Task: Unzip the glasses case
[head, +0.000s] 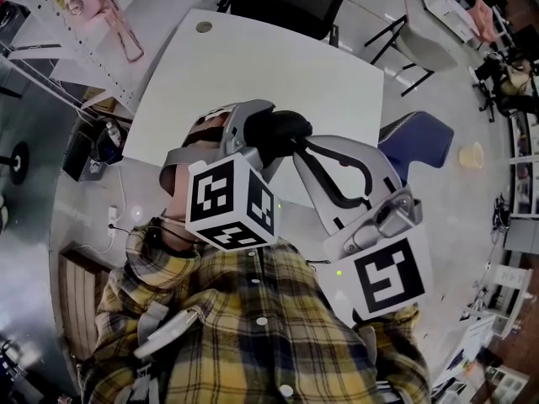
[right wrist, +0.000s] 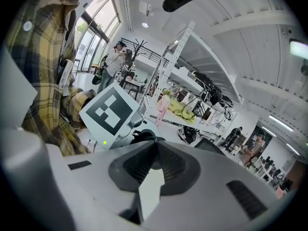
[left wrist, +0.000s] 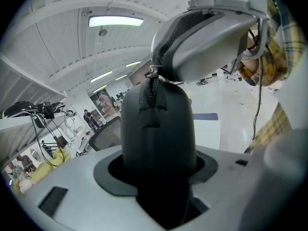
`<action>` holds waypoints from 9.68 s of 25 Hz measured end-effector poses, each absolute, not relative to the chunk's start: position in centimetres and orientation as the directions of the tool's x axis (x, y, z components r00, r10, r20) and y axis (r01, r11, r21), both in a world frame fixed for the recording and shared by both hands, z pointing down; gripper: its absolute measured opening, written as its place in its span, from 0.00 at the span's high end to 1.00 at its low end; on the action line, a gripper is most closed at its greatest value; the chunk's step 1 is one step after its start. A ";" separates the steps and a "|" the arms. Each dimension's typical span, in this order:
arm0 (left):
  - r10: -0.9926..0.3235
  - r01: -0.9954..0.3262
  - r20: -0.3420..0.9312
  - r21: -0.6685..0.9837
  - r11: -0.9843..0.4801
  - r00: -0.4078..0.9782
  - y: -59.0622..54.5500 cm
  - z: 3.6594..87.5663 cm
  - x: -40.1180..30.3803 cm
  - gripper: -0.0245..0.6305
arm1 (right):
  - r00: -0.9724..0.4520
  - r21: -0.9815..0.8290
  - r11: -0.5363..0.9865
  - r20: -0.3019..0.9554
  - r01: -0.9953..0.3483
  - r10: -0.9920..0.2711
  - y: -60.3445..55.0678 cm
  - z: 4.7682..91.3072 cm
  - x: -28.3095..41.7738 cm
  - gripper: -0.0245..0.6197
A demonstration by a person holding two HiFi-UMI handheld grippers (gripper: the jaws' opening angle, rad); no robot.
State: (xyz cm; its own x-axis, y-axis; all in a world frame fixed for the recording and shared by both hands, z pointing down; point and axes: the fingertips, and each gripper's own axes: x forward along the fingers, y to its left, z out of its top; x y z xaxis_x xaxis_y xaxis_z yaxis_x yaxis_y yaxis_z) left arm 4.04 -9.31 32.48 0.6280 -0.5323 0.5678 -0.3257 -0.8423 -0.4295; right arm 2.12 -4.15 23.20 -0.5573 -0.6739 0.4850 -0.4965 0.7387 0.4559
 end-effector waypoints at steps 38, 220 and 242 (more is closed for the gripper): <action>-0.509 -0.263 0.430 -0.511 -0.818 0.746 -8.8 30.2 5.6 0.57 | -0.635 0.180 0.767 0.464 -0.616 -0.618 -4.5 22.1 5.4 0.96; -0.098 -0.037 -0.250 0.237 -0.971 0.963 -10.1 20.5 7.4 0.58 | -0.487 -0.053 0.484 0.129 -0.873 -0.864 -6.7 23.4 11.0 0.96; -0.084 -0.020 -0.246 0.253 -0.967 0.966 -9.3 20.7 7.3 0.58 | -0.487 -0.061 0.484 0.138 -0.873 -0.862 -6.7 24.0 10.9 0.96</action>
State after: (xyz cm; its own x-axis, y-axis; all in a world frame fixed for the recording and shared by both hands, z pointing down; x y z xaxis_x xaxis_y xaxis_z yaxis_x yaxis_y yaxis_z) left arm 7.30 -9.31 20.73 0.9656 -0.0842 -0.2462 -0.0197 -0.9671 0.2535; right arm 10.85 -6.66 23.97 -0.4872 -0.8624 0.1377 -0.8732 0.4836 -0.0610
